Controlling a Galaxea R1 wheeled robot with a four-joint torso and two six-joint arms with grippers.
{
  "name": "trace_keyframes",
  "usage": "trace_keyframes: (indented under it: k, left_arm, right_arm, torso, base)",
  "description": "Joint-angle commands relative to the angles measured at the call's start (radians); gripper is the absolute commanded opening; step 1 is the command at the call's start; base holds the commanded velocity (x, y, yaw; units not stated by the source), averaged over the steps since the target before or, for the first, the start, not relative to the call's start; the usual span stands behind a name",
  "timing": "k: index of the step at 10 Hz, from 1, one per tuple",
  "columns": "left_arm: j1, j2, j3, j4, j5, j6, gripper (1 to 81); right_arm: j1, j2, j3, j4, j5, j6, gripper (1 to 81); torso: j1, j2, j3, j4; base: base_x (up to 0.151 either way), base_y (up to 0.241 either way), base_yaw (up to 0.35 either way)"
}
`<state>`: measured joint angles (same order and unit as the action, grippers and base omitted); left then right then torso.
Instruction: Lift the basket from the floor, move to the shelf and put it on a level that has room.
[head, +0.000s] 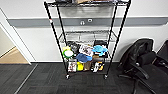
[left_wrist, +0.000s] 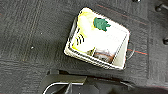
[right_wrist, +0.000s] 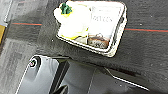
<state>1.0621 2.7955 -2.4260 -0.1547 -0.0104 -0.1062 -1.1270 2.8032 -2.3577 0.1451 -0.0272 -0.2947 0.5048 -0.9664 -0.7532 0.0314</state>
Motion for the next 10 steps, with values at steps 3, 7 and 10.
trace_keyframes:
  k: [3, 7, 10]
  left_arm:
    - [-0.135, -0.023, -0.038, 0.001, 0.136, 0.000, 81.1]
    - [-0.141, -0.025, -0.053, 0.037, 0.144, 0.000, 81.1]
    - [-0.141, -0.003, -0.119, 0.029, 0.144, 0.000, 81.1]
  right_arm:
    - [0.081, -0.006, 0.008, 0.001, -0.074, 0.002, 81.1]
    - [0.097, -0.002, 0.008, -0.009, -0.083, 0.002, 81.1]
    - [0.109, 0.012, -0.004, -0.010, -0.103, 0.002, 81.1]
  torso:
    - [0.101, -0.159, -0.097, 0.000]
    - [0.177, -0.279, -0.200, 0.000]
    - [0.241, -0.379, -0.293, 0.000]
  base:
    - [0.000, 0.000, 0.000]
    - [0.000, 0.000, 0.000]
    - [0.000, 0.000, 0.000]
